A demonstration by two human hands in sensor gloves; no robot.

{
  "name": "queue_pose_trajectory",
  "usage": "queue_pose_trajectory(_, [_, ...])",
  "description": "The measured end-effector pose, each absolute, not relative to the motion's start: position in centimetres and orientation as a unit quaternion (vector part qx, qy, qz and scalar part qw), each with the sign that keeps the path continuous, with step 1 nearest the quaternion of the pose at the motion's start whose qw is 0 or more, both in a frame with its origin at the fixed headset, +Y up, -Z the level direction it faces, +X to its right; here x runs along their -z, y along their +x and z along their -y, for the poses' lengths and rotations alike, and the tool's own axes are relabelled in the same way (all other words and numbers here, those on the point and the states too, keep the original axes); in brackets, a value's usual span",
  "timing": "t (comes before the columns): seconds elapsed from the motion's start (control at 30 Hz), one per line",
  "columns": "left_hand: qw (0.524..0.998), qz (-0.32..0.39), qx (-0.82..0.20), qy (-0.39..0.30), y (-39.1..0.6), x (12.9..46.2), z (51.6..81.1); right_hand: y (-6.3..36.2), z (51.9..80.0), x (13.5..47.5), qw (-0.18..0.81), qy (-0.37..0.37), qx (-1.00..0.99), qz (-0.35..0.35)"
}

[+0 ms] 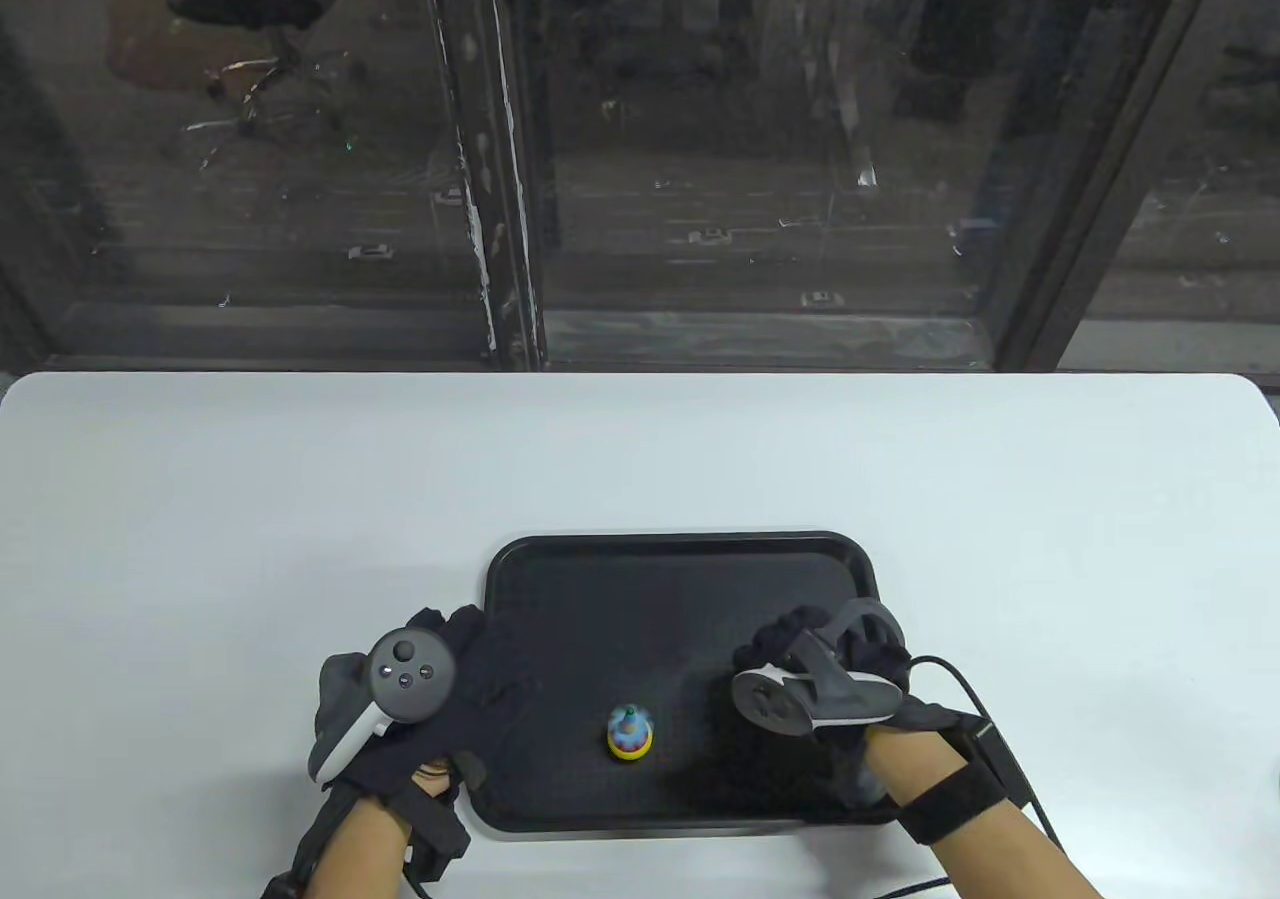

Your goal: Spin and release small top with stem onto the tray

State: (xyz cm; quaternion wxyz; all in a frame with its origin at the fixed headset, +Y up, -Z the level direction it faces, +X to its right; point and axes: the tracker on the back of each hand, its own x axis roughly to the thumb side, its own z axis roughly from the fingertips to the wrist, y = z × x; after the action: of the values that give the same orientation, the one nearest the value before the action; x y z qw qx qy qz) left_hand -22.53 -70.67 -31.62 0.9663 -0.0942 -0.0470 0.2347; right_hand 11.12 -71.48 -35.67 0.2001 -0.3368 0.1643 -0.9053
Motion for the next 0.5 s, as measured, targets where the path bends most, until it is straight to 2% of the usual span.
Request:
queue_pose_trajectory(0.03, [0.966,0.033,-0.241,-0.090,-22.9,31.6,70.6,11.6,71.4,36.2,0.241,-0.297,0.909,-0.165])
queue_pose_trajectory(0.07, [0.964,0.020,-0.250,-0.084,-23.3,31.7,70.6,12.3,71.0,36.4,0.237,-0.241,0.926,-0.167])
queue_pose_trajectory(0.13, [0.957,-0.016,-0.278,-0.077,-24.7,31.6,70.3,14.0,69.1,36.4,0.132,-0.199,0.953,-0.185])
queue_pose_trajectory(0.27, [0.939,-0.089,-0.330,-0.039,-27.1,31.3,70.0,16.5,66.5,35.7,0.121,-0.131,0.966,-0.189])
queue_pose_trajectory(0.37, [0.947,-0.135,-0.291,-0.022,-28.0,31.2,70.1,19.1,64.6,34.4,0.069,-0.079,0.976,-0.192])
queue_pose_trajectory(0.5, [0.965,-0.132,-0.215,-0.067,-27.2,31.8,71.2,22.3,63.3,32.9,0.005,-0.005,0.989,-0.148])
